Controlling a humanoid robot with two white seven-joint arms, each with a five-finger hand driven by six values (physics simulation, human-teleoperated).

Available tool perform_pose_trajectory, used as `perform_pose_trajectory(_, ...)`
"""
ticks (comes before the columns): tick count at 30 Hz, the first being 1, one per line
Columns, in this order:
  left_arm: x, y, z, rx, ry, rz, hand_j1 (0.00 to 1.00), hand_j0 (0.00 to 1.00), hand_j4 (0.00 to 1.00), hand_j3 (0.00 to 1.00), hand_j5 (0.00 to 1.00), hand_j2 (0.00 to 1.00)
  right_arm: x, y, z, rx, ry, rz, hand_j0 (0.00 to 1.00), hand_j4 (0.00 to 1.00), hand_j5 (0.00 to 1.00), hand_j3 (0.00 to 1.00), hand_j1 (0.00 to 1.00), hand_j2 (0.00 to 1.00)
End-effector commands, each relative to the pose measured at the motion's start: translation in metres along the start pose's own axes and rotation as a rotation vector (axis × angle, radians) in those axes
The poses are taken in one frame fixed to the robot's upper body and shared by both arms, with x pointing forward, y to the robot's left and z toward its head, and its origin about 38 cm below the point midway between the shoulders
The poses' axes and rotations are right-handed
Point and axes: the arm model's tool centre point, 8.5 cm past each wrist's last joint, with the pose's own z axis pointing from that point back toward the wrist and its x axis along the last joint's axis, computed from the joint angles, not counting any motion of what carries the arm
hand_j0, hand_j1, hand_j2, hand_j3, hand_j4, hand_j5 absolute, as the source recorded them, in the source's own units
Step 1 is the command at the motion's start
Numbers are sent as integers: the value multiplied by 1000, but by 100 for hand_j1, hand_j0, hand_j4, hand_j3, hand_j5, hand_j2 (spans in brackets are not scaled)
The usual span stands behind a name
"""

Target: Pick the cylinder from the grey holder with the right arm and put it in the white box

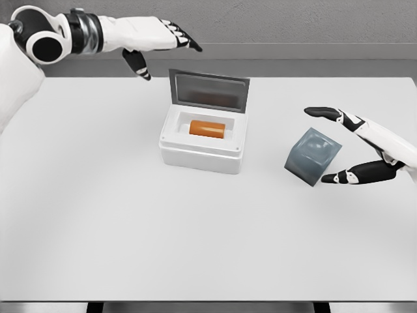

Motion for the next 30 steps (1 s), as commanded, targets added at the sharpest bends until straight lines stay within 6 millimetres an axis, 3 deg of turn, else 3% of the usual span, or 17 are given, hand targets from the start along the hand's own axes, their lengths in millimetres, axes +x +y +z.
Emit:
perform_pose_trajectory(1, -2, -5, -7, -16, 11, 12, 100, 100, 100, 100, 100, 100, 0, 0, 0, -5, -1, -8, 100, 100, 100, 100, 100, 100)
perform_pose_trajectory(14, 14, -14, -26, -102, -22, -49, 100, 100, 100, 100, 100, 100, -1, 1, -1, -13, -6, -14, 100, 100, 100, 100, 100, 100)
perform_pose_trajectory(30, 6, -21, -20, -148, 15, -87, 100, 100, 100, 100, 100, 100, -1, 2, -1, -12, -7, -16, 100, 100, 100, 100, 100, 100)
